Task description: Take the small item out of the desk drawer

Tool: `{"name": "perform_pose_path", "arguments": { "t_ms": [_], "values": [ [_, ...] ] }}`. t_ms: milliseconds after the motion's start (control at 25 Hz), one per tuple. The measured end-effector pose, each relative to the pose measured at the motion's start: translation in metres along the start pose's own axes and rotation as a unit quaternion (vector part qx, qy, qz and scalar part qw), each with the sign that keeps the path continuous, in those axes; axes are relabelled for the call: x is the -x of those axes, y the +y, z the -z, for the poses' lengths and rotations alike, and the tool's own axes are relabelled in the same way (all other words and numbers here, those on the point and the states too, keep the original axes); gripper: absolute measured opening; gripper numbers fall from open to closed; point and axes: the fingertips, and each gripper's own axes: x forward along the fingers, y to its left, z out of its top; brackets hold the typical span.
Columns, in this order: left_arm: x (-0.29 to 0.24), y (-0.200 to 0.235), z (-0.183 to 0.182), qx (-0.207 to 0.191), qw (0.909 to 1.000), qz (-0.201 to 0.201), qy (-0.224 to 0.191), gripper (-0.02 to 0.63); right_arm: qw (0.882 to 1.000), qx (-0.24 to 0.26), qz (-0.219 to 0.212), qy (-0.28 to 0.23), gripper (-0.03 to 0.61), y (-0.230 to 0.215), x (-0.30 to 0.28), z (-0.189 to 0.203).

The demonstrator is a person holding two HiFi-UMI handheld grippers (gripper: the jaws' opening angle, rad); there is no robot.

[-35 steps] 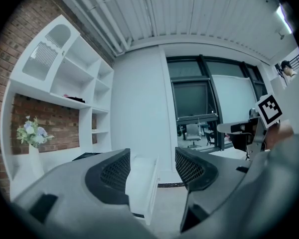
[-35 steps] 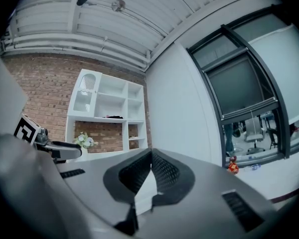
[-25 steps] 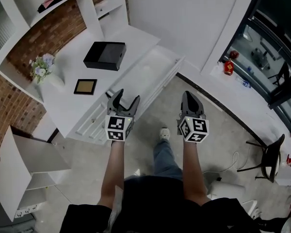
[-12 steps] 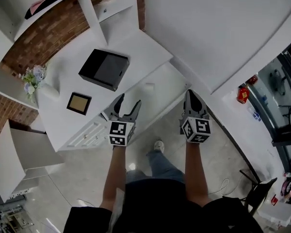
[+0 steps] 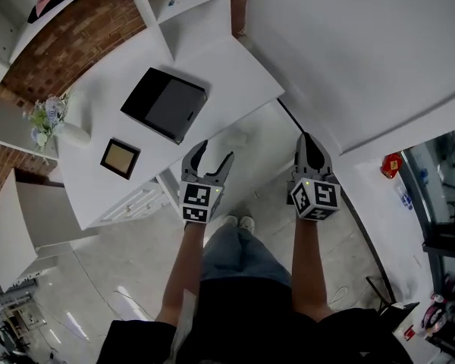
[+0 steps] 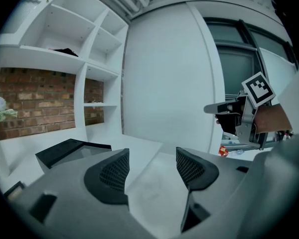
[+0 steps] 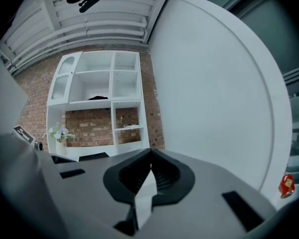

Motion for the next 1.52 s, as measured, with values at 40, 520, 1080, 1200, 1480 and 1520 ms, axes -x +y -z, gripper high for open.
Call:
{"name": "perform_pose_path", "arguments": {
  "t_ms": [40,520,1080,1200,1480,1520],
  "values": [
    [-0.006,-0.001,0.003,0.003,1.0,0.002,0.006,0.267,1.0,0.0,0.0,0.004,-0.002,-0.002,-0.003,0.002],
    [-0.092,-0.004,0.08,0.068,0.9907,-0.01,0.117,0.267,0.998,0.017,0.002,0.068,-0.002,-0.03,-0.041,0.048],
    [-0.173,0.004,0.202,0.142,0.9572,-0.046,0.248,0.304,0.993,0.01,-0.011,0.114,-0.002,-0.04,-0.078,0.111],
    [-0.183,0.007,0.215,0.146,0.9536,-0.053,0.258,0.305,0.993,0.005,-0.011,0.12,-0.002,-0.042,-0.079,0.12],
    [-0.199,0.011,0.226,0.145,0.9523,-0.058,0.262,0.304,0.99,-0.002,-0.01,0.138,-0.002,-0.043,-0.077,0.137],
    [-0.2,0.011,0.227,0.143,0.9526,-0.059,0.262,0.298,0.99,-0.005,-0.009,0.141,-0.002,-0.043,-0.077,0.14]
  ]
}}
